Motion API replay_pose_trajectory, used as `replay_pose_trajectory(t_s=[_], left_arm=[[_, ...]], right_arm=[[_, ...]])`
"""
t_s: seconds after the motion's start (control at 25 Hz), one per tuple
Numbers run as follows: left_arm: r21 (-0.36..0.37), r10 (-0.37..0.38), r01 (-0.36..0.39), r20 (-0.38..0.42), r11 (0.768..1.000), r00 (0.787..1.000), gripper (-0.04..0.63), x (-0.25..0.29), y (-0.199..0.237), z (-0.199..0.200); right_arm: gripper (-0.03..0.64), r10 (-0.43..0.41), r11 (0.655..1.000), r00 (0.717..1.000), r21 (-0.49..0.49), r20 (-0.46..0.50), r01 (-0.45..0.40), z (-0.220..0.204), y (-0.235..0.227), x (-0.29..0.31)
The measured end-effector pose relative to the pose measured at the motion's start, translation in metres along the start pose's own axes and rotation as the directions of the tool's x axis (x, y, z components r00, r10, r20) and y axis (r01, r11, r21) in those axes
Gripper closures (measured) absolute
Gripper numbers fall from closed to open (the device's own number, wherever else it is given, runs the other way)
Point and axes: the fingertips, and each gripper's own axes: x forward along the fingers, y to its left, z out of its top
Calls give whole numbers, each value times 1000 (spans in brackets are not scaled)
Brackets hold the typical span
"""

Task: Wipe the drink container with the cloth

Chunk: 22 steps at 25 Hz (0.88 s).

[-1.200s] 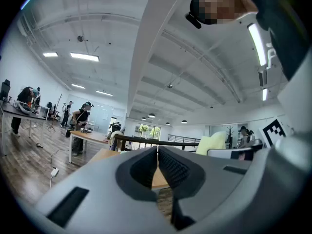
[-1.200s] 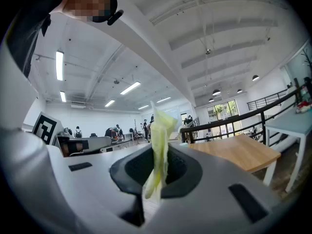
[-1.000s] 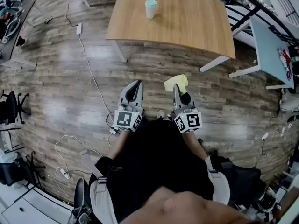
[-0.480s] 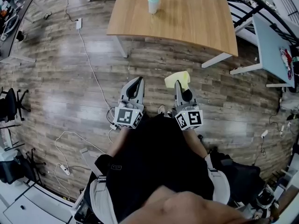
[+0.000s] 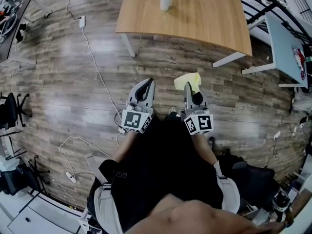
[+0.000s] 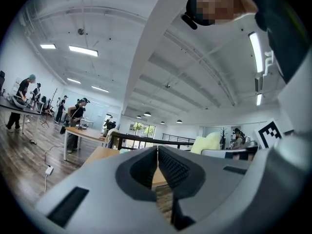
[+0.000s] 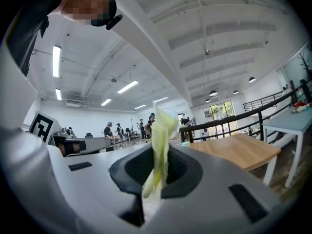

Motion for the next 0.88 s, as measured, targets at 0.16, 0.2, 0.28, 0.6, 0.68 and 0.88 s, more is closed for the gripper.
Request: replay_pose_trajectory(t_s=[0.16, 0.2, 0.28, 0.6, 0.68, 0.88], left_arm=[[11, -22, 22, -9, 1000, 1000, 571, -3, 14, 1], [12, -23, 23, -8, 1000, 1000, 571, -4, 16, 1], [14, -25, 26, -12, 1000, 1000, 571, -6, 19, 1], [3, -27, 27, -31, 1000, 999, 571, 16, 29, -6], [-4, -21, 21, -36, 1000, 999, 571, 25, 33, -10], [-5, -24, 24, -37, 1000, 999, 571, 53, 43, -9]], right_arm=[[573, -14, 1000, 1000, 8, 1, 14, -7, 14, 6], [574, -16, 1000, 1000, 5, -1, 16, -8, 16, 7], [572, -18, 1000, 1000, 5, -4, 18, -10, 19, 8], [572, -12, 1000, 1000, 10, -6, 12, -14, 7, 33], [572, -9, 1000, 1000, 16, -7, 9, -17, 1, 41], [572, -8, 1000, 1000, 15, -7, 8, -14, -14, 67]])
